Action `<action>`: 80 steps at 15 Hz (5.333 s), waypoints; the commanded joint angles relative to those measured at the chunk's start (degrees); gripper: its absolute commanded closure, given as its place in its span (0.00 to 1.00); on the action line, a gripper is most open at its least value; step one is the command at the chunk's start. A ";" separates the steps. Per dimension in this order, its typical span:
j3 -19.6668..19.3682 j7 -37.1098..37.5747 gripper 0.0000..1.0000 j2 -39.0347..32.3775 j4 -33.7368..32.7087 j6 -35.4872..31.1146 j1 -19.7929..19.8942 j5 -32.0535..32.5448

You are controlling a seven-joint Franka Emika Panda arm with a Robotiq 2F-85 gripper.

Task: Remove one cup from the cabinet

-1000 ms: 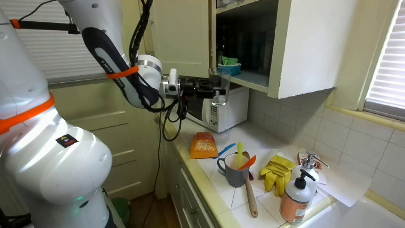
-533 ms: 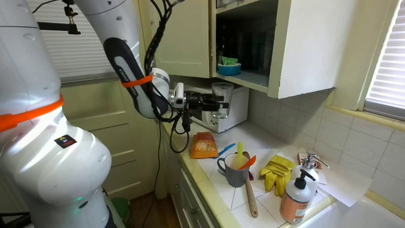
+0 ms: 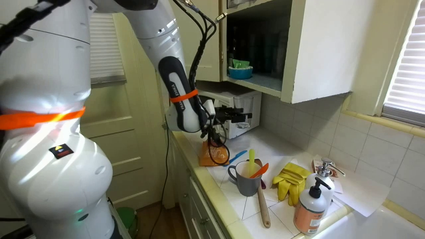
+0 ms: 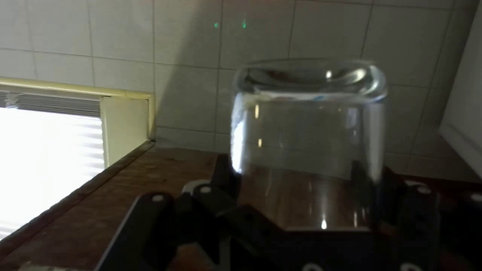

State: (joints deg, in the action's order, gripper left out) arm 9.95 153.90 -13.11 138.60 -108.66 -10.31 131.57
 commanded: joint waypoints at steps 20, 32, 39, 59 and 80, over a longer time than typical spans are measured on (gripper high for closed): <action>1.08 2.21 0.39 -22.26 -19.24 -1.86 3.79 5.59; 1.44 1.07 0.39 -26.32 -24.56 -6.01 6.04 4.28; 1.81 -0.44 0.39 -25.38 -26.00 -12.69 7.45 2.87; 1.44 -0.76 0.39 -28.76 -29.03 -17.39 8.65 3.28; 1.32 -0.74 0.39 -29.21 -28.92 -16.76 8.35 3.61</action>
State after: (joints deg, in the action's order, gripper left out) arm 11.11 152.70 -40.13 110.93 -124.66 -2.01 134.40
